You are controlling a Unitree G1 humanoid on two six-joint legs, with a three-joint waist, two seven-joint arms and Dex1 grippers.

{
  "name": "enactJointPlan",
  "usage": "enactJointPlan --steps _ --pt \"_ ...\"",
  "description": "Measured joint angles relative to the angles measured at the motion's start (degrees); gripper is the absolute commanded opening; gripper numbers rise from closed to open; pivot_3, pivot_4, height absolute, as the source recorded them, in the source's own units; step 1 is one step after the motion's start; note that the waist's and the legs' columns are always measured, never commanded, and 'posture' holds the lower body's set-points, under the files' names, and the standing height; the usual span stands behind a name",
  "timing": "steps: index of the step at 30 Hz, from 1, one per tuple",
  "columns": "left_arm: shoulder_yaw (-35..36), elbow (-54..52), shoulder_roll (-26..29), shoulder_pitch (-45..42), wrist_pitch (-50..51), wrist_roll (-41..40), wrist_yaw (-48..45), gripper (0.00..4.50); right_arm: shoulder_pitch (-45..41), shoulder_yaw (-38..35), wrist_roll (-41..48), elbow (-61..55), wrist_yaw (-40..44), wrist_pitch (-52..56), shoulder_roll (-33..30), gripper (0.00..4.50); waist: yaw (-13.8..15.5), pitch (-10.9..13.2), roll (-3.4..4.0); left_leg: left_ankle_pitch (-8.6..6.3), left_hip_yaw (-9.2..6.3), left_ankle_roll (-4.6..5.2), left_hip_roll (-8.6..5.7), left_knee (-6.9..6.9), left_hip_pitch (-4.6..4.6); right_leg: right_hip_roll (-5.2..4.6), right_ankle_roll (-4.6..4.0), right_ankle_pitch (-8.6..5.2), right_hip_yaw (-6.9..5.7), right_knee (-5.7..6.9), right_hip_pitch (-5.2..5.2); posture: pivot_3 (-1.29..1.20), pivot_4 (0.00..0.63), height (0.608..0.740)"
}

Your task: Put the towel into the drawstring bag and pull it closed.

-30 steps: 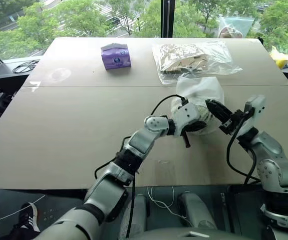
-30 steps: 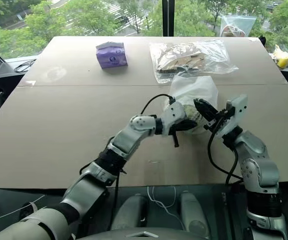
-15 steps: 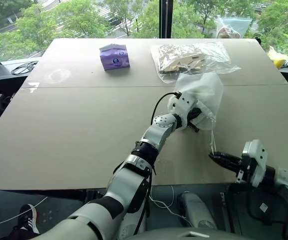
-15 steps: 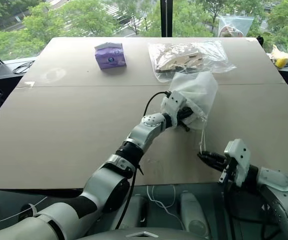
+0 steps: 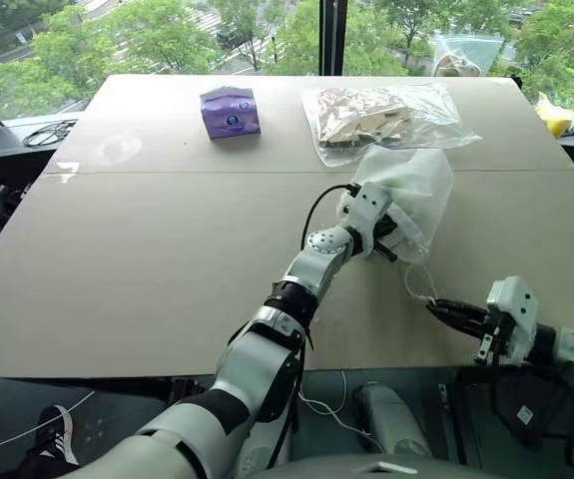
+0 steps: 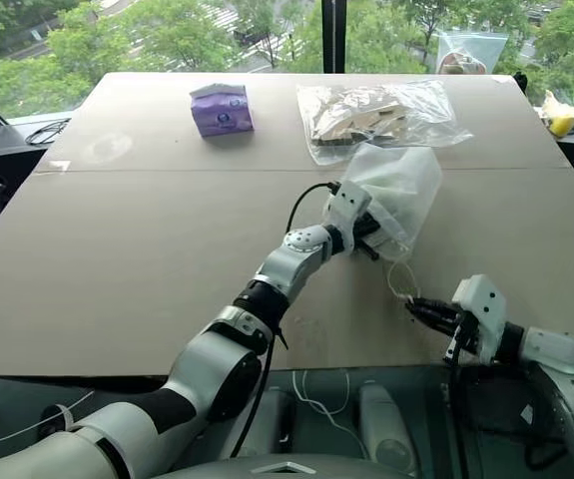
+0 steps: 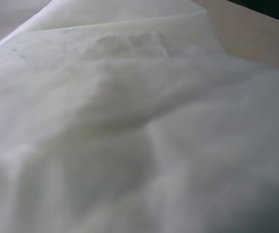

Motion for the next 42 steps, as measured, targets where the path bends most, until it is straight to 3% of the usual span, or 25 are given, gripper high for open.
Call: enactJointPlan --steps 5,8,11,14,17,23,30,31,32,35,39,42 --pt "0.0 -0.24 0.01 0.2 0.02 0.33 0.02 0.0 -0.54 -4.29 4.84 2.2 0.53 5.1 -0.86 1.68 0.0 0.0 0.01 0.0 -0.01 0.01 0.0 -0.02 0.0 0.01 0.0 0.0 0.01 -0.01 0.0 0.0 0.15 0.74" --pt "-0.11 -0.24 -0.07 0.22 0.01 0.42 0.03 0.0 2.18 -4.41 -0.74 5.15 1.86 2.75 -6.58 3.22 0.08 0.0 -0.01 0.0 0.01 0.01 -0.01 0.01 0.01 -0.01 0.0 0.0 0.01 -0.01 0.02 0.0 0.15 0.74" --pt "0.02 -0.31 -0.01 0.33 0.01 0.57 0.16 0.0 3.55 -5.23 -4.32 8.59 2.39 0.41 -9.42 4.13 -0.11 -0.01 0.0 -0.01 0.07 0.01 -0.03 0.0 0.06 -0.03 0.0 0.0 0.06 -0.03 0.05 0.0 0.15 0.74" --pt "0.2 -0.45 0.25 0.53 -0.06 0.96 0.3 0.0 -2.44 -7.49 4.79 5.43 -0.21 7.61 -4.54 4.13 -0.54 0.03 -0.03 0.0 0.07 0.01 0.05 0.02 0.09 0.05 0.01 0.01 0.06 -0.02 0.03 0.0 0.15 0.74" --pt "0.04 -0.54 0.02 0.61 -0.02 1.07 0.32 0.0 -9.31 -5.15 11.39 -2.64 -3.71 12.72 -0.38 4.13 -0.26 -0.03 0.06 0.0 -0.04 0.01 0.02 0.01 0.13 0.07 0.0 0.0 0.01 0.03 0.06 0.0 0.15 0.74" --pt "0.07 -1.18 0.01 0.63 0.03 1.06 0.31 0.0 -11.68 5.04 6.22 0.44 -13.84 14.81 11.0 4.13 0.24 -0.06 0.03 -0.05 -0.09 0.08 -0.07 -0.01 -0.25 -0.05 0.18 0.13 -0.02 -0.23 -0.01 0.0 0.15 0.74" --pt "0.2 -1.3 0.41 0.63 0.1 1.11 0.69 0.0 -13.66 7.02 2.56 3.84 -18.68 16.86 13.06 4.13 0.09 -0.06 0.03 -0.05 -0.12 0.11 -0.06 0.01 -0.19 0.0 0.23 0.16 -0.02 -0.21 -0.02 0.0 0.15 0.74" --pt "0.24 -1.3 0.49 0.63 0.1 1.12 0.79 0.0 -14.1 7.12 2.55 3.98 -18.85 17.29 13.59 3.6 -0.04 -0.06 0.03 -0.05 -0.1 0.11 -0.05 0.01 -0.16 0.0 0.11 0.09 -0.02 -0.19 -0.01 0.0 0.15 0.74" --pt "0.23 -1.31 0.48 0.63 0.1 1.12 0.93 0.0 -14.4 7.22 2.55 4.1 -19.04 17.53 13.97 3.4 -0.12 -0.07 0.03 -0.05 -0.1 0.11 -0.04 0.02 -0.14 0.0 0.11 0.09 -0.02 -0.19 0.0 0.0 0.15 0.74" --pt "0.22 -1.31 0.47 0.63 0.11 1.12 1.15 0.0 -15.27 9.05 2.49 3.9 -19.35 18.77 15.34 1.81 -0.16 -0.07 0.04 -0.05 -0.1 0.11 -0.04 0.02 -0.11 0.01 0.1 0.09 -0.01 -0.14 0.01 0.0 0.15 0.74" --pt "0.21 -1.31 0.46 0.63 0.11 1.11 1.17 0.0 -15.27 11.51 0.4 2.99 -19.5 18.69 15.12 0.02 -0.16 -0.07 0.05 -0.05 -0.09 0.11 -0.04 0.02 -0.12 0.01 0.12 0.09 -0.01 -0.14 0.01 0.0 0.15 0.74" --pt "0.21 -1.31 0.44 0.64 0.13 1.12 1.23 0.0 -15.28 12.82 -2.23 2.85 -19.72 17.34 14.27 0.02 -0.14 -0.08 0.05 -0.05 -0.09 0.11 -0.04 0.02 -0.07 0.01 0.11 0.09 -0.01 -0.13 0.05 0.0 0.15 0.74"
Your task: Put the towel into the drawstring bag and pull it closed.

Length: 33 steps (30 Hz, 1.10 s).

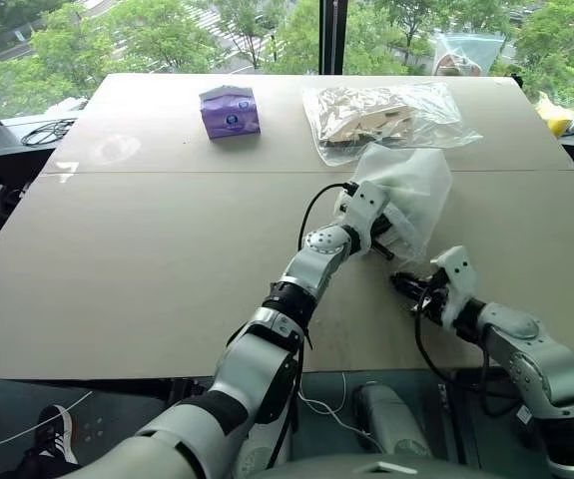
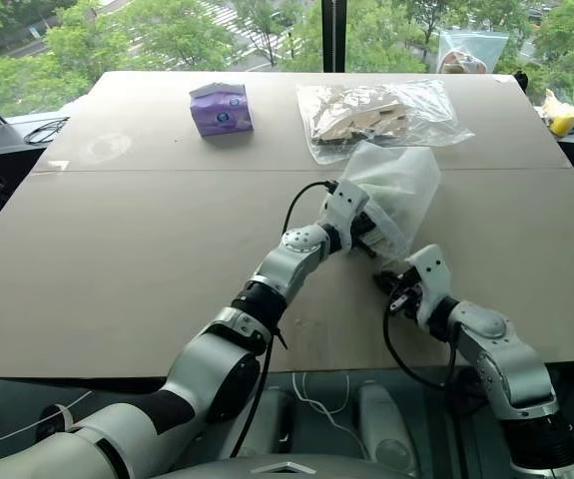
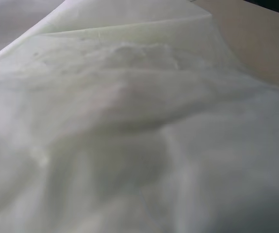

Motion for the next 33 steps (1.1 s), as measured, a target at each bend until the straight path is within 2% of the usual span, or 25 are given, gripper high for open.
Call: enactJointPlan --steps 4,7,13,16,23,26,29,31,32,33 --pt "-0.03 -0.01 -0.01 0.12 -0.01 -0.01 -0.02 0.0 3.07 -2.45 3.59 -1.46 2.21 0.25 0.36 0.02 0.08 0.0 0.0 0.0 -0.02 0.0 0.0 -0.01 -0.01 0.0 0.01 0.0 0.0 0.0 0.02 0.0 0.15 0.74" --pt "0.0 -0.04 0.04 0.16 -0.05 -0.01 0.01 0.0 6.62 -5.72 10.24 -4.47 5.87 0.69 0.58 0.02 -0.06 0.0 0.0 0.0 0.01 0.0 0.0 -0.01 0.0 0.0 0.04 0.02 0.01 0.0 0.02 0.0 0.15 0.74" --pt "0.0 -0.12 0.05 0.29 -0.03 0.01 0.07 0.0 10.53 -16.02 35.82 -13.36 10.5 3.42 2.12 0.02 -0.06 0.01 0.0 0.0 -0.02 0.0 0.01 0.03 0.08 0.0 -0.01 -0.01 0.01 0.04 0.15 0.0 0.15 0.74" --pt "-0.01 -0.12 0.05 0.33 -0.03 0.02 0.07 0.0 9.56 -21.9 46.69 -13.73 8.75 2.03 4.47 0.02 -0.06 0.0 0.0 0.0 -0.01 0.0 0.01 0.05 0.11 0.0 -0.01 -0.01 0.01 0.02 0.18 0.0 0.15 0.74" --pt "0.06 -0.34 0.06 0.44 0.12 -0.21 -0.59 0.0 3.43 -28.24 56.03 -8.39 -0.49 -3.83 10.76 0.02 -0.04 -0.01 0.04 0.0 -0.01 0.0 0.03 0.02 0.1 0.01 -0.01 -0.01 0.01 0.02 0.17 0.0 0.15 0.74" --pt "-1.28 -4.1 1.37 2.79 0.59 -0.26 -5.63 0.78 2.69 -29.05 56.3 -6.25 -2.69 -5.21 11.55 0.0 -0.07 -0.01 0.06 -0.01 0.0 0.01 0.03 -0.06 0.1 0.0 -0.03 -0.02 0.01 0.01 0.16 0.0 0.15 0.74" --pt "-4.11 -11.62 4.25 6.5 1.75 -0.29 -11.89 2.09 2.67 -28.73 56.13 -5.81 -3.18 -5.28 12.14 0.0 -0.11 -0.03 0.18 -0.01 0.01 0.01 0.04 -0.22 0.12 0.01 -0.02 -0.01 0.05 0.01 0.1 0.0 0.15 0.74" --pt "-5.36 -20.41 7.25 9.25 5.67 -2.0 -16.51 3.17 2.31 -28.22 56.01 -5.8 -3.49 -5.28 12.13 0.0 -0.12 -0.02 0.19 0.0 0.02 0.01 0.05 -0.26 0.09 0.02 -0.03 -0.01 0.06 0.04 0.0 0.0 0.15 0.74" --pt "-5.83 -23.53 8.44 9.64 7.06 -2.69 -18.19 3.44 2.17 -28.09 55.96 -5.8 -3.6 -5.27 12.14 0.0 -0.13 -0.02 0.19 0.0 0.04 0.01 0.07 -0.26 0.08 0.02 -0.03 -0.01 0.08 0.05 -0.02 0.0 0.15 0.74" --pt "-6.29 -29.13 11.24 10.12 9.91 -4.23 -20.76 3.44 2.04 -27.99 55.85 -5.8 -3.79 -5.28 12.13 0.0 -0.14 -0.02 0.2 0.0 0.05 0.01 0.07 -0.25 0.1 0.03 -0.03 -0.01 0.08 0.09 -0.03 0.0 0.15 0.74"
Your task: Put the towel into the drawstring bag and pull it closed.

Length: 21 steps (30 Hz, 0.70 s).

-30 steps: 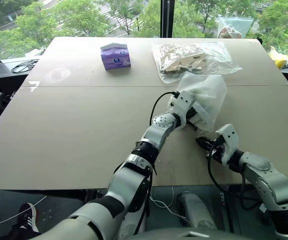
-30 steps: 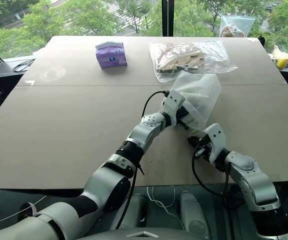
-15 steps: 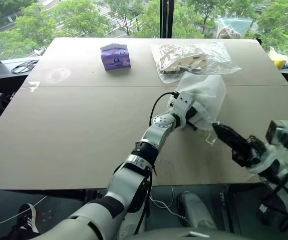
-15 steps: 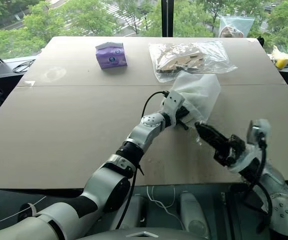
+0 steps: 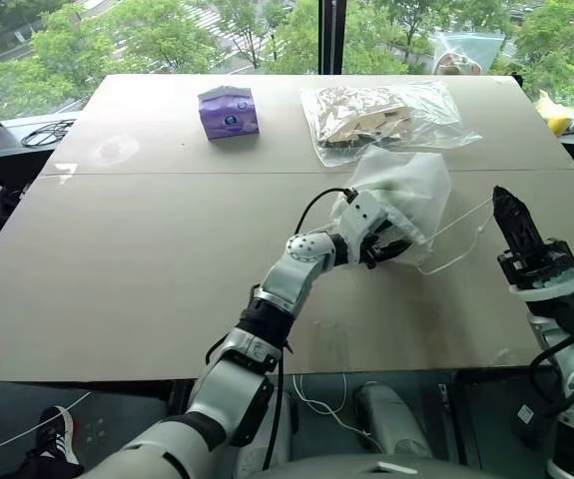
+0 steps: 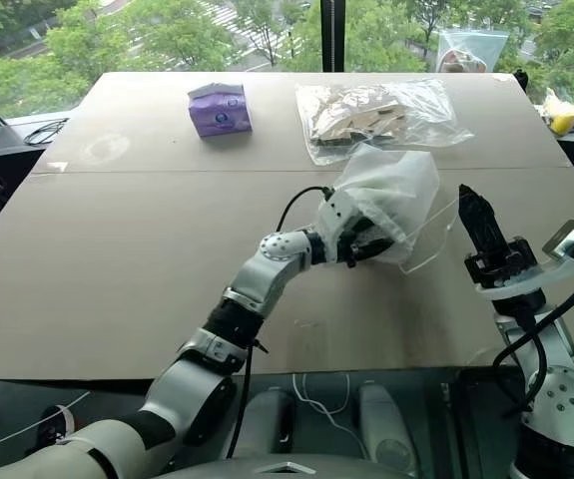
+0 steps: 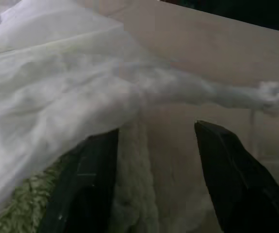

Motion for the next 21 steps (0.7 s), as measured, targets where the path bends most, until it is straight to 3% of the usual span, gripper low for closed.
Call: enactJointPlan --steps 4,7,13,21 --pt "2.07 -16.15 10.28 0.34 8.84 -6.35 -7.31 3.44 -0.14 0.69 -0.83 0.01 -0.08 -0.01 0.03 0.0 -0.14 -0.04 0.1 0.0 0.09 0.0 0.04 0.0 0.09 0.01 -0.02 -0.01 0.06 0.05 -0.01 0.0 0.15 0.74" --pt "7.58 -19.8 14.79 0.48 11.76 -9.58 -7.26 3.44 -0.17 1.12 -1.45 0.19 -0.08 -0.01 0.06 0.0 0.04 -0.07 0.16 0.0 0.09 0.0 0.04 0.06 0.1 0.01 -0.02 -0.02 0.06 0.06 0.01 0.0 0.15 0.74" --pt "14.24 -10.11 19.65 2.96 16.48 -9.18 -0.35 3.44 -0.61 1.12 -1.81 1.1 -0.08 -0.06 0.01 0.0 -0.2 -0.07 0.17 0.0 0.13 0.01 0.04 0.13 0.09 0.01 -0.01 -0.01 0.07 0.06 0.0 0.0 0.15 0.74" --pt "10.68 -1.83 21.31 7.84 8.39 -3.43 0.16 3.44 -1.49 1.17 -2.89 1.46 -0.03 -0.14 -0.14 0.0 0.61 -0.07 0.17 0.0 0.15 0.0 0.02 0.11 0.02 -0.05 -0.02 -0.01 0.07 0.06 -0.03 0.0 0.15 0.74"
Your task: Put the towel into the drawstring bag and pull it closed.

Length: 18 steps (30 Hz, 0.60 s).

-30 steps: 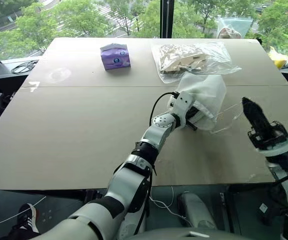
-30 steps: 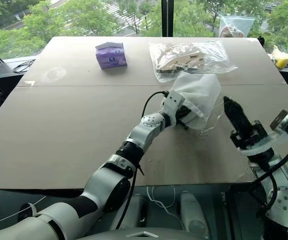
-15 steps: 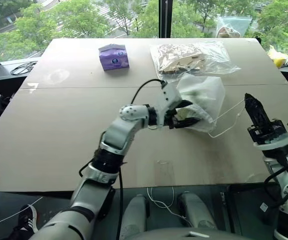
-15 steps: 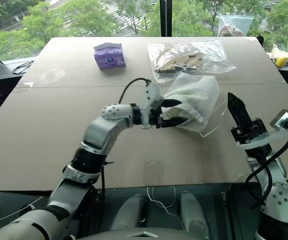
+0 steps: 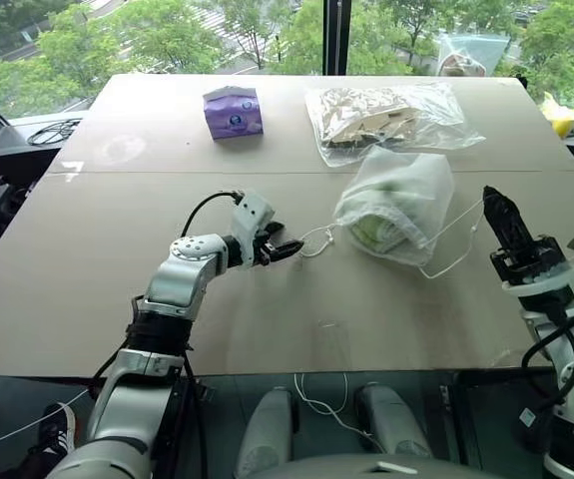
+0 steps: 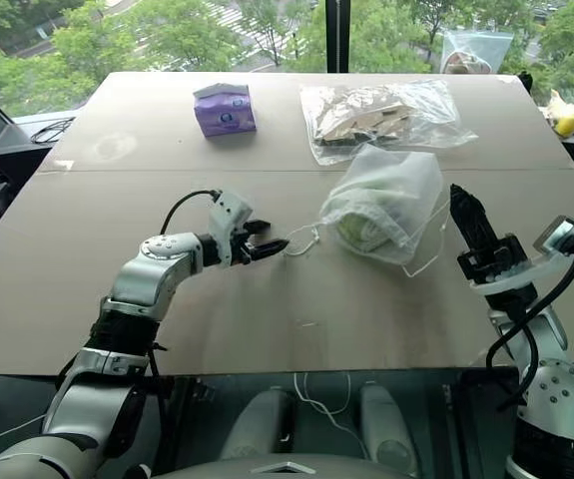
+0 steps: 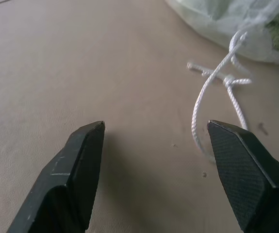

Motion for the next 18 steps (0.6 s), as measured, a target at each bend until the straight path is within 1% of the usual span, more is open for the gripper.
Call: enactJointPlan --steps 11,12,14,15,16,18 --pt "-2.25 10.9 -6.8 -6.21 -7.65 3.07 1.47 3.44 -0.1 0.0 -1.07 1.03 0.13 -0.13 -0.14 0.0 0.04 -0.01 0.0 0.0 -0.02 0.0 0.0 0.12 0.02 0.02 0.01 0.01 0.0 0.03 0.06 0.0 0.15 0.74" --pt "-2.75 11.97 -7.21 -6.81 -8.68 3.84 1.8 3.23 -0.1 0.0 -1.07 1.03 0.12 -0.29 -0.14 0.0 0.06 -0.01 0.0 0.0 -0.02 0.0 -0.01 0.12 0.02 0.02 0.01 0.01 0.0 0.03 0.06 0.0 0.15 0.74" --pt "-4.19 13.29 -7.82 -7.41 -11.28 5.77 2.58 2.53 -0.01 -0.01 -1.08 1.03 0.12 -0.59 -0.13 0.0 0.02 -0.01 0.0 0.0 0.0 0.0 -0.01 0.12 0.02 0.02 0.01 0.01 0.01 0.03 0.07 0.0 0.15 0.74" --pt "-4.49 13.54 -8.01 -7.43 -12.22 6.39 2.85 2.3 0.05 -0.01 -1.08 1.03 0.11 -0.67 -0.13 0.0 -0.03 -0.01 0.0 0.0 0.0 0.0 -0.01 0.12 0.02 0.02 0.01 0.01 0.02 0.03 0.07 0.0 0.15 0.74" --pt "-4.53 13.77 -8.14 -7.43 -12.73 6.62 3.1 1.75 0.11 -0.01 -1.08 1.03 0.11 -0.72 -0.14 0.0 -0.08 -0.01 0.0 0.0 0.0 0.0 -0.01 0.12 0.02 0.02 0.02 0.01 0.02 0.03 0.07 0.0 0.15 0.74" --pt "-4.57 14.42 -8.18 -7.41 -14.49 7.69 4.04 1.24 0.33 -0.09 -1.08 1.02 0.01 -0.84 -0.14 0.0 -0.18 -0.01 0.0 0.0 -0.01 0.0 -0.01 0.11 0.02 0.02 0.01 0.01 0.01 0.03 0.07 0.0 0.15 0.74"
